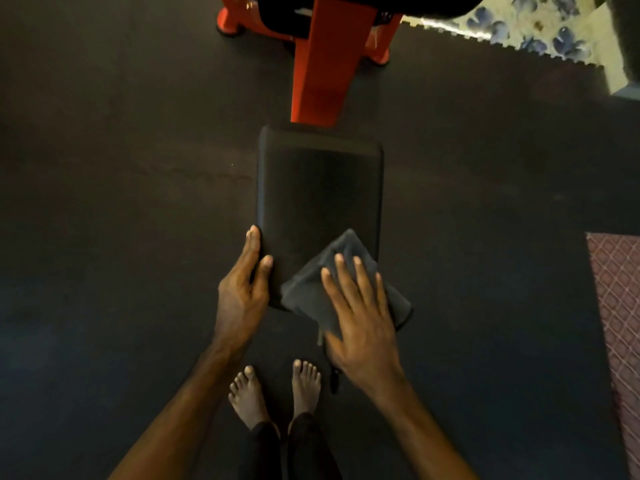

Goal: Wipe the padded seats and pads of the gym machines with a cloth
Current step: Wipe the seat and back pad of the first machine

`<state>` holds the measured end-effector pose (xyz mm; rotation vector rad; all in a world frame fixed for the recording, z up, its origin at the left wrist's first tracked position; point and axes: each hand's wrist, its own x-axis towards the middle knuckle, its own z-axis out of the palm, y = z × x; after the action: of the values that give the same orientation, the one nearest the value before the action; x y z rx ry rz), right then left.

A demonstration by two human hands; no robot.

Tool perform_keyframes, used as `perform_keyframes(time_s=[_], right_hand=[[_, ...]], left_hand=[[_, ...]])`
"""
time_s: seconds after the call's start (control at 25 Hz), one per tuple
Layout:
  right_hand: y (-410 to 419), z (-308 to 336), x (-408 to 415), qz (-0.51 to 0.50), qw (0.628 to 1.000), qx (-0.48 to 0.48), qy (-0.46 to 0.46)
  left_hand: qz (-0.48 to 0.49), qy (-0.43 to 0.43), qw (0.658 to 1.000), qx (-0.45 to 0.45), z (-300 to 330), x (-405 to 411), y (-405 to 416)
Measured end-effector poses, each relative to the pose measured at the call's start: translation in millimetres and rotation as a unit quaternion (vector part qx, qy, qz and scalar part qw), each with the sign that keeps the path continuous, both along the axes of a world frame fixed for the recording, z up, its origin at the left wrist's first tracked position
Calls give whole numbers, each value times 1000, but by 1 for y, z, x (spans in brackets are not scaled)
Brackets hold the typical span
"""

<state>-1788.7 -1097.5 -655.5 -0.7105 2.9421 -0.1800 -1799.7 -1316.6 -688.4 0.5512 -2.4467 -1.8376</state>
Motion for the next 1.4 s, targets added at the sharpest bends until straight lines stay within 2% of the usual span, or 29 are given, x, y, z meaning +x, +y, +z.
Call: perform_keyframes(time_s=[0.04, 0.16, 0.2, 0.32, 0.36, 0.44, 0.52, 0.56, 0.64, 0.72, 0.76, 0.8, 0.92, 0.96, 1.08, 1.16, 1.24, 1.32, 1.4], right_hand=[[3, -1, -8, -22, 1000, -8, 7], [-43, -3, -60, -167, 986, -9, 10], [-58, -2, -61, -164, 986, -1, 11], [-50, -7, -11, 4, 999, 41, 7], [-37, -2, 2, 31, 998, 47, 7], [-37, -1, -11, 9, 999, 40, 15], [-74, -3, -46, -72, 997, 21, -1], [-95, -2, -54, -78, 997, 17, -9], [-105, -5, -42, 12, 999, 30, -11], [-77, -1, -12, 115, 991, 69, -28], [-64, 3, -9, 133, 988, 77, -18], [-60, 2, -18, 127, 989, 74, -2], [-106, -3, -64, -9, 999, 38, -3], [-124, -3, -67, -7, 999, 45, -4], [-111, -5, -29, 175, 979, 101, -7], [-84, 12, -21, 249, 960, 127, -8], [-93, 10, -52, 230, 964, 131, -2], [-138, 6, -85, 176, 973, 147, -17], [-158, 1, -91, 258, 947, 191, -11]], left_hand=[[-5, -5, 1000, 12, 3, 0, -3], [-21, -33, 998, 39, 3, 0, -10], [-20, -43, 997, 54, 1, 1, -12], [-6, -63, 990, 124, 4, 12, -16], [3, -76, 985, 153, 6, 17, -17], [20, -99, 972, 211, 9, 24, -15], [47, -110, 961, 249, 8, 23, -12], [68, -116, 956, 262, 8, 23, -11], [116, -131, 936, 304, 12, 25, -9], [149, -148, 907, 364, 18, 32, -8], [157, -150, 896, 387, 21, 34, -10], [168, -157, 885, 404, 21, 35, -13], [199, -157, 861, 440, 16, 33, -17], [214, -150, 852, 454, 15, 33, -17], [281, -117, 795, 524, 25, 39, -11], [316, -129, 764, 548, 33, 47, -11], [328, -151, 761, 539, 29, 50, -12], [302, -155, 776, 532, 21, 52, -11], [294, -155, 774, 539, 14, 54, -7]])
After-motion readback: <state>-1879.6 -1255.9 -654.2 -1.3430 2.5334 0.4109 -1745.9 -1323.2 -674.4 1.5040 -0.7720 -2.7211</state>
